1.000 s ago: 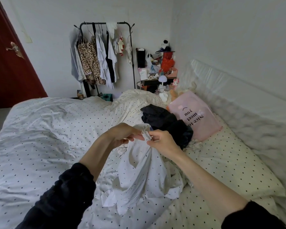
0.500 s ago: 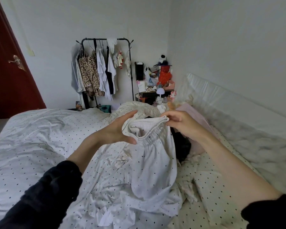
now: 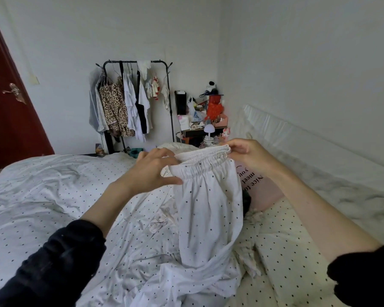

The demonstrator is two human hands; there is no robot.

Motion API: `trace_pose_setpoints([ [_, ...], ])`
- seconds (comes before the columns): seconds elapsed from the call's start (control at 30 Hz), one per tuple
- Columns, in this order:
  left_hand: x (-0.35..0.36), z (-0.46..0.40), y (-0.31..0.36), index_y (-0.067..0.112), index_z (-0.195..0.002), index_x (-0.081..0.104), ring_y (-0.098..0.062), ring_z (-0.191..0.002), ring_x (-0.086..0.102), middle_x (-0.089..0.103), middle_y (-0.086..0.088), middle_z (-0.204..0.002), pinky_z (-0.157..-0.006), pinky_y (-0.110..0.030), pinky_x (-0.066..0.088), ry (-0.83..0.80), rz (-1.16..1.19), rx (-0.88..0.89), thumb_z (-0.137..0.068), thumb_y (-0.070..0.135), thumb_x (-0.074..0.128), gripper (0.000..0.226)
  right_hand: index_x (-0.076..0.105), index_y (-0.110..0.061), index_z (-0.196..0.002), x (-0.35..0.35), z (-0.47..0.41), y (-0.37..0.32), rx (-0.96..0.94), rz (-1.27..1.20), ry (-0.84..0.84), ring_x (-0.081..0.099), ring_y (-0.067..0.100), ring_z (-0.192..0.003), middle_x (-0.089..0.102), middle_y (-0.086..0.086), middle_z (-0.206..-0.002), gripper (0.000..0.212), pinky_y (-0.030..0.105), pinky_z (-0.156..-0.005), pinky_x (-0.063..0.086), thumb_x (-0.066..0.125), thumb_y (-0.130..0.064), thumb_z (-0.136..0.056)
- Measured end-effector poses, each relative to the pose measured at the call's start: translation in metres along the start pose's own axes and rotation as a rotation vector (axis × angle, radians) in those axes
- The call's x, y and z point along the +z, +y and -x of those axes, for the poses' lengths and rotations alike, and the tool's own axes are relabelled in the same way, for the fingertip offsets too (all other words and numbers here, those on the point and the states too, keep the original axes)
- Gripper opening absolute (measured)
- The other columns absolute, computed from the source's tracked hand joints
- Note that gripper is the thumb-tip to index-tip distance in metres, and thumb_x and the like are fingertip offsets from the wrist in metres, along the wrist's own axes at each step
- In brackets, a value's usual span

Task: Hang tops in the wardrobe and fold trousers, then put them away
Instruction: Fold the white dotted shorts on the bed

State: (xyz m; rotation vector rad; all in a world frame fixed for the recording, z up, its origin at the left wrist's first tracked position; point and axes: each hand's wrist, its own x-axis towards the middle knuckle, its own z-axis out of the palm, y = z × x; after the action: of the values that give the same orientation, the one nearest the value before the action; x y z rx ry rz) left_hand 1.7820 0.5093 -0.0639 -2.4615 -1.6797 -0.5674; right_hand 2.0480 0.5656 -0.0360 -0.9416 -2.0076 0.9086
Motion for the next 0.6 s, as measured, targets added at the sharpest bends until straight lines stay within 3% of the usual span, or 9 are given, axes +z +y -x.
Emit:
trace_pose_setpoints([
  [0.1,-0.008,-0.004,0.002,0.035,-0.078,0.053,-0.007,-0.111,0.045,0.055,0.011,-0.113,-0.080,-0.027,0.021,-0.038,0.142,-0.013,-0.070,0.055,0.068,0.027,0.063,-0.018,-0.100,0.002,-0.004,0.000,-0.013,0.063,-0.018,0.058,0.006,-0.097,0.064,-0.005,-0.102,0.025,0.012,-0.087,0.043,0.055,0.004,-0.090],
  [0.2,-0.015,-0.004,0.010,0.023,-0.069,0.046,0.006,-0.077,0.048,0.052,0.016,-0.080,-0.068,-0.018,0.033,-0.081,0.389,-0.067,-0.068,0.046,0.076,0.037,0.062,-0.011,-0.107,0.003,-0.009,-0.004,-0.011,0.098,0.020,0.057,0.011,-0.104,0.063,0.000,-0.108,0.023,0.012,-0.086,0.041,0.053,0.003,-0.091],
  [0.27,-0.017,-0.003,0.012,0.018,-0.066,0.042,0.001,-0.065,0.042,0.045,0.013,-0.070,-0.063,-0.023,0.032,-0.019,0.462,-0.073,-0.072,0.033,0.079,0.040,0.062,-0.007,-0.109,0.003,-0.012,-0.006,-0.019,0.116,0.032,0.056,0.013,-0.105,0.063,0.003,-0.110,0.022,0.013,-0.086,0.041,0.052,0.002,-0.092],
  [0.33,-0.024,-0.008,0.015,0.019,-0.066,0.039,-0.005,-0.060,0.038,0.044,0.008,-0.069,-0.059,-0.025,0.030,0.080,0.491,-0.099,-0.076,0.026,0.077,0.040,0.061,-0.008,-0.113,0.004,-0.016,-0.013,-0.018,0.096,0.077,0.056,0.012,-0.106,0.062,0.003,-0.114,0.025,0.013,-0.085,0.041,0.050,0.001,-0.093],
  [0.43,-0.044,-0.019,0.018,0.021,-0.069,0.040,-0.012,-0.054,0.037,0.048,0.011,-0.068,-0.050,-0.022,0.030,0.211,0.510,-0.145,-0.080,0.023,0.073,0.035,0.058,-0.014,-0.120,0.003,-0.019,-0.024,-0.006,-0.062,0.150,0.058,0.004,-0.096,0.062,-0.004,-0.111,0.030,0.003,-0.071,0.043,0.049,-0.002,-0.094],
  [0.53,-0.068,-0.025,0.019,0.021,-0.072,0.042,-0.016,-0.053,0.034,0.050,0.013,-0.069,-0.046,-0.018,0.030,0.277,0.530,-0.123,-0.081,0.022,0.072,0.032,0.054,-0.027,-0.124,-0.003,-0.014,-0.021,0.068,-0.205,0.116,0.061,0.006,-0.098,0.065,-0.006,-0.113,0.032,0.018,-0.080,0.047,0.057,-0.022,-0.093],
  [0.6,-0.083,-0.027,0.019,0.022,-0.072,0.042,-0.015,-0.052,0.031,0.051,0.002,-0.069,-0.047,-0.019,0.027,0.313,0.523,-0.105,-0.081,0.024,0.072,0.031,0.050,-0.031,-0.128,-0.004,-0.008,-0.017,0.118,-0.194,0.049,0.060,0.006,-0.104,0.065,-0.008,-0.115,0.049,0.023,-0.087,0.046,0.065,-0.040,-0.082],
])
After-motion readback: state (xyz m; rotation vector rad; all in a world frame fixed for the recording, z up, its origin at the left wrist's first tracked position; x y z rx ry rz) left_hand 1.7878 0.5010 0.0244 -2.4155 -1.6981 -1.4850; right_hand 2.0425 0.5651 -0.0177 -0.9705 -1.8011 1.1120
